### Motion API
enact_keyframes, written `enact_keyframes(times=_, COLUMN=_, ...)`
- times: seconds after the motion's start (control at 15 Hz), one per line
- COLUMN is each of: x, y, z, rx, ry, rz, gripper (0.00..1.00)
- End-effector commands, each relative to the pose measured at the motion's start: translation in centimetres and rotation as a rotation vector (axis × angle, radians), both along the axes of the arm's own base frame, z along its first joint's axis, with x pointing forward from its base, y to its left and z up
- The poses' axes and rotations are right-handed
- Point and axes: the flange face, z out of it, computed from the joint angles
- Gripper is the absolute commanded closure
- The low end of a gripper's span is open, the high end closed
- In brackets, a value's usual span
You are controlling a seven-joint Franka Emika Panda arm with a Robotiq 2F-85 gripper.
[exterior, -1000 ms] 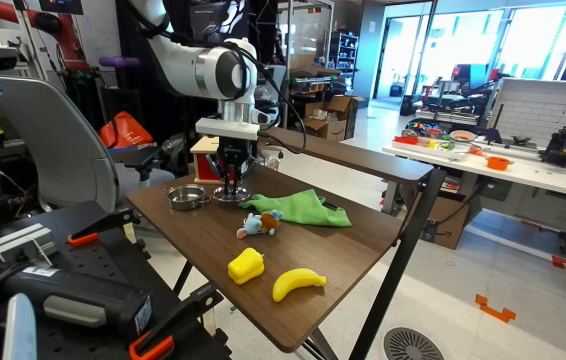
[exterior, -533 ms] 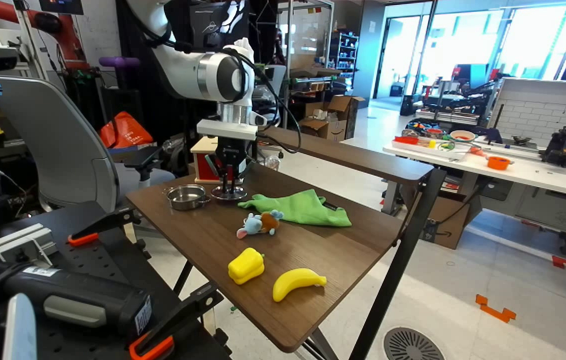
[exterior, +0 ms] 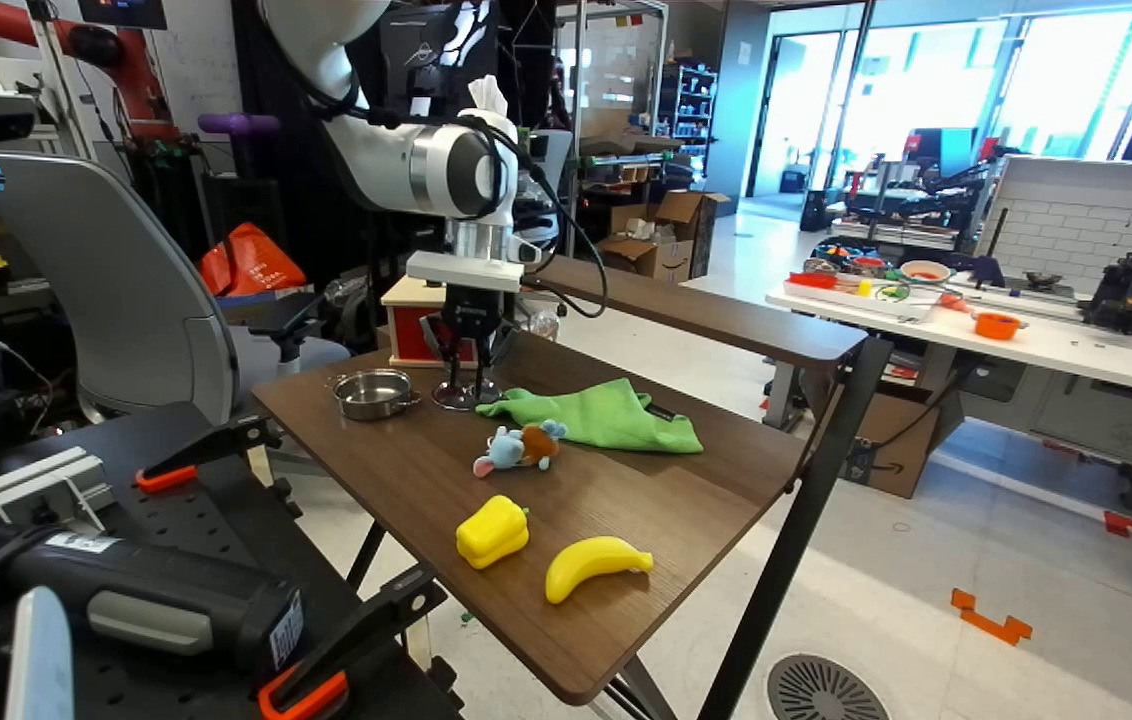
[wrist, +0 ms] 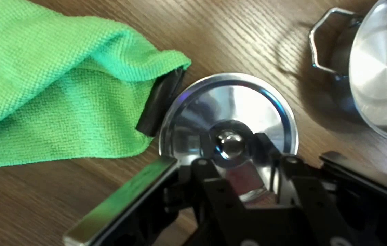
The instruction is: Pick up the lid from the pot and put it on the table. Pick up the banana toy and put it in the silver pot.
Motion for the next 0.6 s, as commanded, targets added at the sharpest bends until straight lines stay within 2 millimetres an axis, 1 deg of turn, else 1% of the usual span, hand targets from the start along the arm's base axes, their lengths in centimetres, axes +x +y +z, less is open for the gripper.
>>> enact_keyframes(times=0.0, x=0.8, y=0.4, z=0.5, rx=-0.019, ry=0.018, rz=-0.001, gripper=0.32)
enact_keyframes(times=0.07, x=0.7, y=0.5, z=1.1, rx=-0.014, ry=0.014, rz=0.003, gripper=0.26)
enact_keyframes(times=0.27, x=0.4, y=0.7, z=2.7, rx=-0.015, ry=0.002, rz=0.015, gripper=0.02)
enact_keyframes(times=0.4, x=-0.2, y=0.5, z=4.3, rx=-0.028, ry=0.0, rz=0.021, gripper=0.0)
enact_keyframes(times=0.53, x=-1.3, y=-0.4, z=6.4, rx=-0.047, ry=0.006, rz=0.017, gripper=0.0)
